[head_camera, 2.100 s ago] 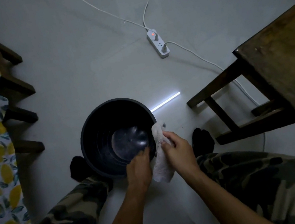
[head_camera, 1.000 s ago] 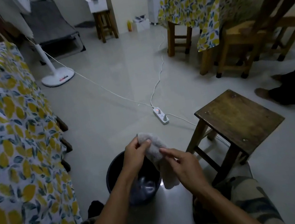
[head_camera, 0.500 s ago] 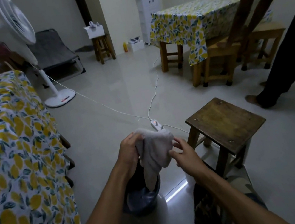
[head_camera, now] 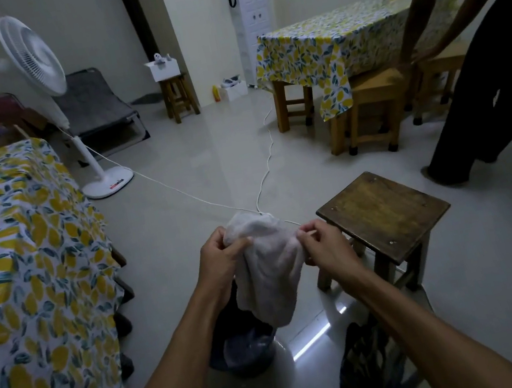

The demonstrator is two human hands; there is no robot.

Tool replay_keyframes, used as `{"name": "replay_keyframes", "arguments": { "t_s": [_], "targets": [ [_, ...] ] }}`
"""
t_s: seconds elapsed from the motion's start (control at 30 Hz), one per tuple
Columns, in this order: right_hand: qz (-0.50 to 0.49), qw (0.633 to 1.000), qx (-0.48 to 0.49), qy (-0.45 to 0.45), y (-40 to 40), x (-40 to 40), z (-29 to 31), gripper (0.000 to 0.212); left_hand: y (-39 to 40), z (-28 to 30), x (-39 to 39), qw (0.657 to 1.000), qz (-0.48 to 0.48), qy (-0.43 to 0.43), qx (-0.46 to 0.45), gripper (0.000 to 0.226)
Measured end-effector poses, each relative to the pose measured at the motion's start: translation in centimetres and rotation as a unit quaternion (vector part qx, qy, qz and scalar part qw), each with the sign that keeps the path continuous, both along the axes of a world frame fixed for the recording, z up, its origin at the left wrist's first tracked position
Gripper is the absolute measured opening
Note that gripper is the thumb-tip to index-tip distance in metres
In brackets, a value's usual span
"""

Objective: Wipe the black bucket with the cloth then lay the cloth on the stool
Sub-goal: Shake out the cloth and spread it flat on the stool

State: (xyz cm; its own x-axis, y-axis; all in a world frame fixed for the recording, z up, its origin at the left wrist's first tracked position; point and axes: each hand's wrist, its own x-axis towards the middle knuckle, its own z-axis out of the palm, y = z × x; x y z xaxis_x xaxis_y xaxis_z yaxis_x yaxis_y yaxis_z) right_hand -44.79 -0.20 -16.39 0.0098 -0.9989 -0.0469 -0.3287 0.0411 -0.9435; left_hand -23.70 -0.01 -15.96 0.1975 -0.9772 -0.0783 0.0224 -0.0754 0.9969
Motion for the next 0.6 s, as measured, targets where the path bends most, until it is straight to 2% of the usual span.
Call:
{"name": "replay_keyframes", "arguments": {
  "t_s": [0.07,0.13,0.2,0.23,0.27,0.33,0.4,0.53,0.6],
  "targets": [
    [0.002,1.0,-0.003,-0.014,-0.4,-0.1,1.0,0.019,0.0,0.3,-0.2,0.999,0.036,-0.033,-0.02,0.033],
    [0.034,0.999,-0.026,0.005,-0.7,-0.7,2.4,0.024,0.0,0.7,-0.2,0.997,0.025,-0.071,-0.031,0.039],
    [0.106,0.991,-0.056,0.053,-1.1,-1.4,3.5,0.022,-0.1,0.6,0.3,0.982,-0.029,-0.18,-0.046,0.053],
    [0.142,0.982,-0.073,0.096,-1.3,-1.7,4.0,0.018,-0.1,0.6,0.5,0.961,-0.068,-0.261,-0.056,0.049],
    [0.164,0.972,-0.089,0.145,-1.5,-2.0,4.3,0.013,0.0,0.6,0.7,0.933,-0.101,-0.339,-0.066,0.032],
    [0.167,0.958,-0.11,0.207,-2.0,-2.5,4.9,0.012,0.0,0.6,0.8,0.889,-0.138,-0.43,-0.074,0.002],
    [0.143,0.957,-0.128,0.218,-2.2,-3.2,5.6,0.019,-0.3,0.5,1.0,0.874,-0.147,-0.457,-0.079,0.011],
    [0.098,0.959,-0.155,0.214,-2.4,-5.1,6.6,0.018,-0.8,0.9,1.1,0.854,-0.165,-0.486,-0.083,0.014],
    [0.098,0.956,-0.156,0.226,-2.2,-5.9,6.8,0.017,-1.0,1.3,0.5,0.832,-0.176,-0.519,-0.088,0.016]
  ]
}}
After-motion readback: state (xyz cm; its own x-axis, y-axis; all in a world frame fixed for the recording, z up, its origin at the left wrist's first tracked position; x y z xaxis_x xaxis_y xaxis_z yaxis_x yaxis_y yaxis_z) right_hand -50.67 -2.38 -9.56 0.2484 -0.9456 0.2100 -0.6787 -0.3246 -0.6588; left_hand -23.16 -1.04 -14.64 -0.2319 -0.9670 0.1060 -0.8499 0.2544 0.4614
